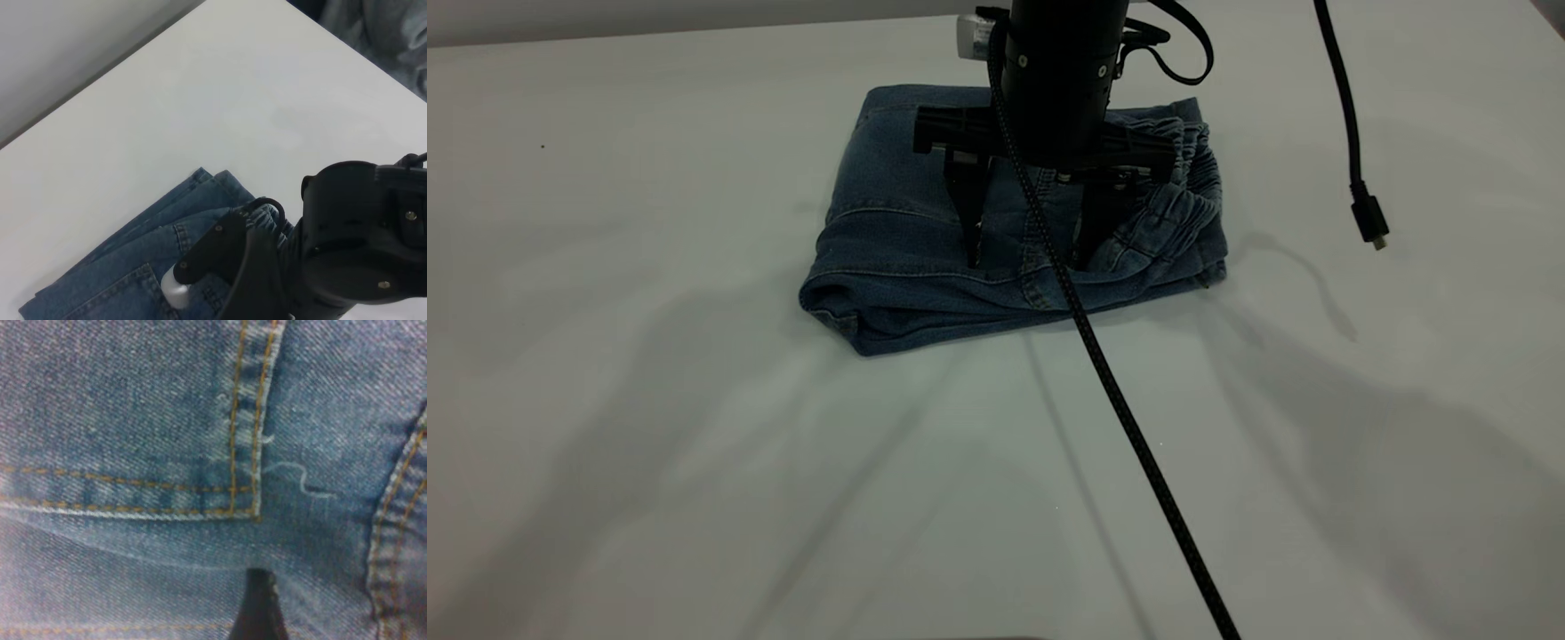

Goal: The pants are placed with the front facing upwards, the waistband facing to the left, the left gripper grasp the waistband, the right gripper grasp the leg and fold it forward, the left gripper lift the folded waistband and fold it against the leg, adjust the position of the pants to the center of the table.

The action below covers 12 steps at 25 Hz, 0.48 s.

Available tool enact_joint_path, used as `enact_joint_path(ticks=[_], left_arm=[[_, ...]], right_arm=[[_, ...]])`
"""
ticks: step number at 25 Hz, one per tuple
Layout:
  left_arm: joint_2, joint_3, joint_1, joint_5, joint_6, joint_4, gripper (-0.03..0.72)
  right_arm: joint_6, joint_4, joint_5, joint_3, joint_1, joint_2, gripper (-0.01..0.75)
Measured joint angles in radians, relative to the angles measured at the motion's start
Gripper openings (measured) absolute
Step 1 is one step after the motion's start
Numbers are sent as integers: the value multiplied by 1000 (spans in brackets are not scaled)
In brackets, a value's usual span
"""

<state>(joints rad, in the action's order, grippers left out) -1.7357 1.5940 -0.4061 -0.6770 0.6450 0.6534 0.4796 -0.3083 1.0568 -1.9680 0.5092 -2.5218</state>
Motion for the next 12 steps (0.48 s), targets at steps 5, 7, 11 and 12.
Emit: enact_joint_path(ticks=[5, 7, 11, 12], left_arm=[[0, 0, 0, -6, 1, 0, 556], [3, 0, 0, -6, 1, 0, 556], [41, 0, 1, -19, 2, -4, 556], [62, 0, 1, -27, 2, -4, 556]], right_arm=[[0, 74, 81, -49, 1, 7, 489], [0, 127, 136, -103, 1, 28, 489], [-40, 219, 159, -225, 1, 101, 489], [-64, 222, 162, -246, 1, 127, 489]])
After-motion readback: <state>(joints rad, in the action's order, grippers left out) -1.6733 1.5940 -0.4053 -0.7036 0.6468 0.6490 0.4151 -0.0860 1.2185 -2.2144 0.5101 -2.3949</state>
